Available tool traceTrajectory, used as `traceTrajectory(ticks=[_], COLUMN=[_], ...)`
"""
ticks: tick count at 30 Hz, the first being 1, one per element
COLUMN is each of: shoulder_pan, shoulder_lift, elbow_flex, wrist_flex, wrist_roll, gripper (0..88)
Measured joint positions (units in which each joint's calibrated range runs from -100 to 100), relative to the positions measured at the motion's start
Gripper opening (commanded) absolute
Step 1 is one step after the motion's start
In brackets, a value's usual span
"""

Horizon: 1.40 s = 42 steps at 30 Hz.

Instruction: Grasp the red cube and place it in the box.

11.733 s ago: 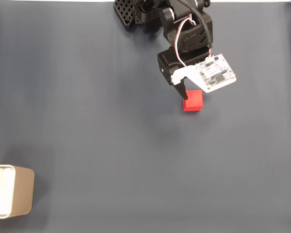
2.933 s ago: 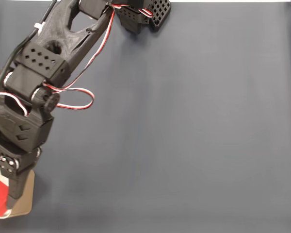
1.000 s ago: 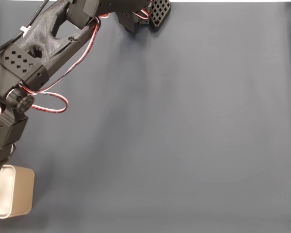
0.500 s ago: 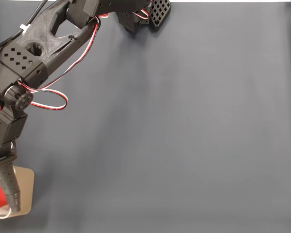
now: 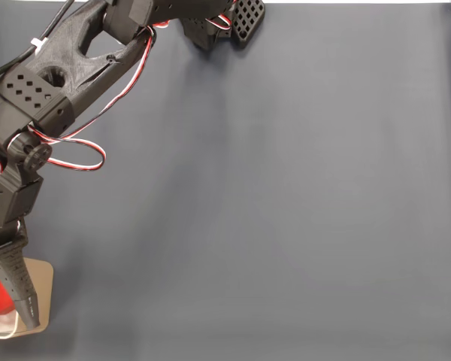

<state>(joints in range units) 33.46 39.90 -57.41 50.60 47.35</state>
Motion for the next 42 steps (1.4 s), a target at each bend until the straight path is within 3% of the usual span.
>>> traceTrajectory(ticks=[22,24,28,32,42], shoulder_pan=[0.0,0.0,0.0,-0.07,-8.01], shoulder_lift=[0.0,0.0,0.0,-0.52,-22.58], elbow_flex=[0.0,0.0,0.0,1.45,24.86], wrist_flex=[0.0,0.0,-1.11,-2.86,-6.84], wrist_roll=[0.0,0.0,-0.63,-0.73,-1.22], gripper=[57.7,52.2,22.1,0.7,0.0])
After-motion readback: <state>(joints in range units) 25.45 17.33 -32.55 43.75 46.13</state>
